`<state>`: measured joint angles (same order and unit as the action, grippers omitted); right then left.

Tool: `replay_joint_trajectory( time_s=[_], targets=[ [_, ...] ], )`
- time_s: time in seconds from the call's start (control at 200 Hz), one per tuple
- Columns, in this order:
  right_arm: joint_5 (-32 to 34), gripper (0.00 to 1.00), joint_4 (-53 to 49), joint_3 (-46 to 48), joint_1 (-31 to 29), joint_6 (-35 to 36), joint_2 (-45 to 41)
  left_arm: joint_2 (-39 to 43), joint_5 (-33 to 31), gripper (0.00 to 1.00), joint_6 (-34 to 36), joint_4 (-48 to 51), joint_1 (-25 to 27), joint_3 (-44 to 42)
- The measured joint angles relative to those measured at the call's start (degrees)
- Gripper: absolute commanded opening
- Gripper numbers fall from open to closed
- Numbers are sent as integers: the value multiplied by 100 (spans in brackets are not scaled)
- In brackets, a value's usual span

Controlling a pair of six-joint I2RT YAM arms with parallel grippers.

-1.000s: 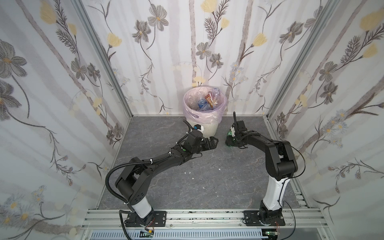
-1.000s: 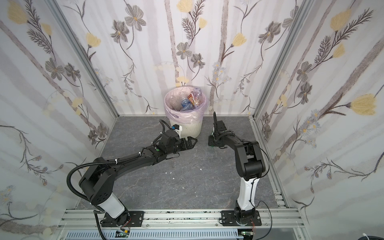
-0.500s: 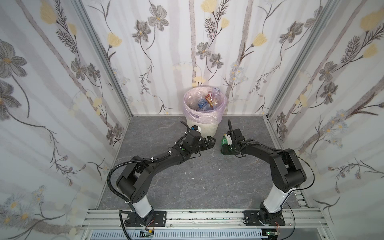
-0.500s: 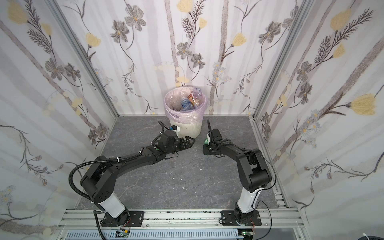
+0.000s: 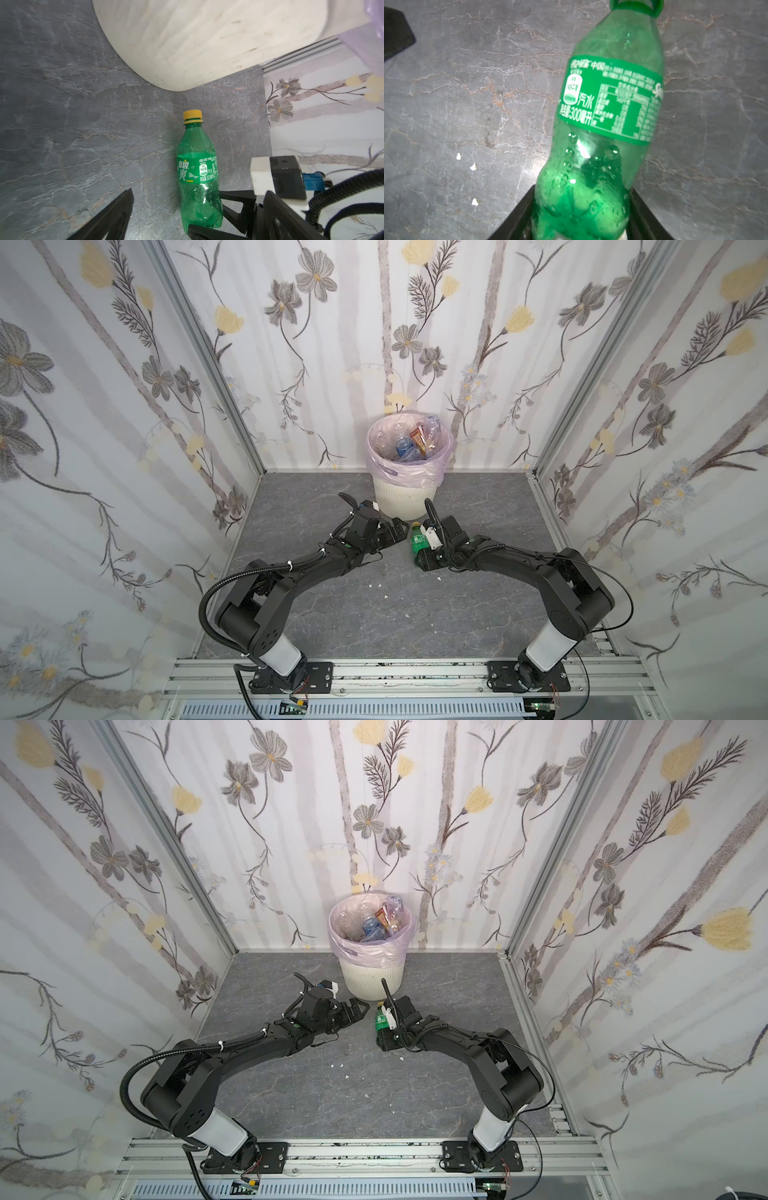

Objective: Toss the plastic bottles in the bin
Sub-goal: 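Bring the Sprite bottle to the left gripper and close the left gripper on its neck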

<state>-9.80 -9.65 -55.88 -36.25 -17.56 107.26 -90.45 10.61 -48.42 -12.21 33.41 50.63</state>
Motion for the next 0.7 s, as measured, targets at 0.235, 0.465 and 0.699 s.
replay_joint_trajectory(
  time_s=[0.235,0.465,0.699],
  targets=[
    [-81,58,57,-369,-354,-74,343,192,4,100,-105,0,-155,-251],
    [-79,68,205,-380,-459,-160,382,122,15,100,-155,2,-225,-308],
    [-76,72,212,-323,-468,-166,372,-2,103,100,-260,0,-240,-308]
  ],
)
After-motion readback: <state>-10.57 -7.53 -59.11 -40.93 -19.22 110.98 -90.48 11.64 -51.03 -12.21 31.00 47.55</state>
